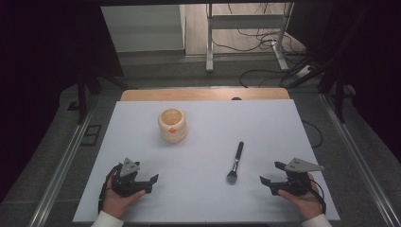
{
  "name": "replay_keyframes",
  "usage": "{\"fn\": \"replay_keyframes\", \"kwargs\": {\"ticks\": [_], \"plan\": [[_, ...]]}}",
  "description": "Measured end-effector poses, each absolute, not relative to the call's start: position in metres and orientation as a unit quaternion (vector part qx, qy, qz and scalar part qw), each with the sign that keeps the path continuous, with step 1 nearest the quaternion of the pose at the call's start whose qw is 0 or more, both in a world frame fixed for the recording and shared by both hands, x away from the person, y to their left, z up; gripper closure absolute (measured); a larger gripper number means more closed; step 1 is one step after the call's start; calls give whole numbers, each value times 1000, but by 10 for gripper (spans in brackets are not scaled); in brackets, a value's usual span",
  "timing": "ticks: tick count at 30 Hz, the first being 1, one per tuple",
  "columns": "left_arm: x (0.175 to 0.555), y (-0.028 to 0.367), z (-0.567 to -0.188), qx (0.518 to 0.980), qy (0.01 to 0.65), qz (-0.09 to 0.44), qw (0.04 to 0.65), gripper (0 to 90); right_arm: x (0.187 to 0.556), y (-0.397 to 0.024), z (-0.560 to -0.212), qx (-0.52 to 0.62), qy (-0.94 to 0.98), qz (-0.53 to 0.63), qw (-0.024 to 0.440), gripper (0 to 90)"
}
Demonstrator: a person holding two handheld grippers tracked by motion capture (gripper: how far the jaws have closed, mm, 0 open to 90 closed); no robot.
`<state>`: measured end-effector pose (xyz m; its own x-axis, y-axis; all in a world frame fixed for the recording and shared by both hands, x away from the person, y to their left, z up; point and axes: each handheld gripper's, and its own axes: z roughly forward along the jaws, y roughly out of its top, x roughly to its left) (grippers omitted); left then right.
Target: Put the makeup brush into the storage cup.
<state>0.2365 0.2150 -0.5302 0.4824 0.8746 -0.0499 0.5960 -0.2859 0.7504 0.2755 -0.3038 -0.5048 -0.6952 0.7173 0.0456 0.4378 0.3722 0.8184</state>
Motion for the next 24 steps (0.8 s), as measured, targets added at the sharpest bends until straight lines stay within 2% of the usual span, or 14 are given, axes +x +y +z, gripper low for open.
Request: {"fn": "replay_keyframes", "kwargs": {"ticks": [15, 24], "plan": [[233, 211, -528, 783, 461, 185, 375, 133, 271, -300, -501, 342, 820, 428, 168, 156], [236, 207, -525, 784, 451, 192, 379, 138, 267, -298, -502, 331, 827, 426, 156, 119]]}}
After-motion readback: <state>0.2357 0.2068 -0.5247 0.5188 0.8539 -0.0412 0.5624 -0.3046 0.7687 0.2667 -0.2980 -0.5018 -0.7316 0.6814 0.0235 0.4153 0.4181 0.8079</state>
